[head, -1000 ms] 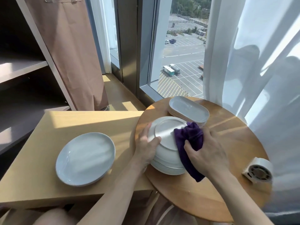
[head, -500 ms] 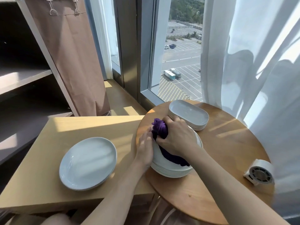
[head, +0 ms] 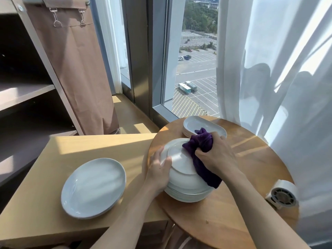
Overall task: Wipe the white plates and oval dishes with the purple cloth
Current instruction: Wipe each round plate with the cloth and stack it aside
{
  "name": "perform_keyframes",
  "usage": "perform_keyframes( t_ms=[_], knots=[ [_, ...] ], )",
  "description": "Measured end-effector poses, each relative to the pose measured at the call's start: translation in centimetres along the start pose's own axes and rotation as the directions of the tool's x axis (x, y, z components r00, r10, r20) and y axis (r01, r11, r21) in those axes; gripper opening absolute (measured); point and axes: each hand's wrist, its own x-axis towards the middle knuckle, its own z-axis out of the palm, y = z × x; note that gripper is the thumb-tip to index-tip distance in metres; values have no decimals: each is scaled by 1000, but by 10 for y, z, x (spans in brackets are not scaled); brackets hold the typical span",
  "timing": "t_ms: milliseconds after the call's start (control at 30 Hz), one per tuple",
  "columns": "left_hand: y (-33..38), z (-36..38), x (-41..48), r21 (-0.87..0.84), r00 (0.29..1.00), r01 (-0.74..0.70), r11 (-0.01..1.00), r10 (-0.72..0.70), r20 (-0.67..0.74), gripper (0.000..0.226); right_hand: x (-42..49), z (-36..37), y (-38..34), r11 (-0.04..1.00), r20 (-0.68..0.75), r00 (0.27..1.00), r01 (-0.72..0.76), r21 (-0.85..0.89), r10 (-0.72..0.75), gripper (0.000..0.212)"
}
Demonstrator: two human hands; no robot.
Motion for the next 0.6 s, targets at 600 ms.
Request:
perform_keyframes(
  t_ms=[600],
  knots=[
    [10,0,-6,-168,998,56,984,-52,27,55,-104,45,-25,950,-269,912,284,-129,-310,64]
  ],
)
